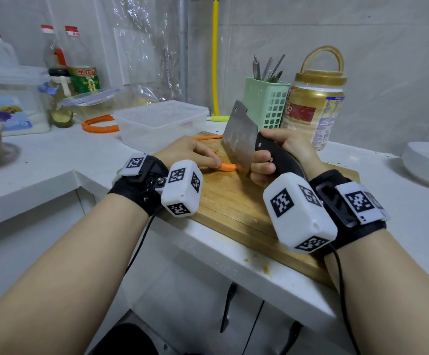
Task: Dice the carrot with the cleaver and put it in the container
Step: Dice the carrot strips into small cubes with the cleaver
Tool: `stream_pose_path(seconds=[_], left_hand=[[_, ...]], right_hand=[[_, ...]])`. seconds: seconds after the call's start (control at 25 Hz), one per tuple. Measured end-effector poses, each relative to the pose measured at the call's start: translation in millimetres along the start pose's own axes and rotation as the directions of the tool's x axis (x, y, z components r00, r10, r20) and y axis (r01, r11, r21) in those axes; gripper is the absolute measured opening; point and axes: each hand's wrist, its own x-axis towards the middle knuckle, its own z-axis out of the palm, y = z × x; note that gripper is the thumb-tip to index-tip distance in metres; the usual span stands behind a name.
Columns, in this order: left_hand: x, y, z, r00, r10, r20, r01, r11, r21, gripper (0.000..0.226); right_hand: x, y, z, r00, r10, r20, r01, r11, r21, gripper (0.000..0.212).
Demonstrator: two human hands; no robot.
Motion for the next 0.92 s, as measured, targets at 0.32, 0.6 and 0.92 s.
stream_pose_path(seconds=[0.32, 0.6, 0.92], left_hand=[[-0.4, 0.6, 1.5, 1.0, 0.013, -0.001, -0.013, 1.0, 0.004, 0.005], [-1.6, 2.4, 1.8, 1.0, -0.007, -0.017, 0.007, 1.0, 0.011, 0.005], [0.1, 0.1, 0.7, 1.0, 0.005, -0.027, -0.005, 1.0, 0.018, 0.006]], right_hand=[[-0.7, 1.3, 2.2, 1.0, -0.001, -0.008, 0.001, 1.0, -0.009, 0.03], [-0.5, 1.0, 2.0, 1.0, -0.001, -0.015, 0.001, 1.0, -0.029, 0.031], [5.5, 1.1, 5.7, 0.997, 0.015, -0.081, -0.023, 0.996, -0.088, 0.029]])
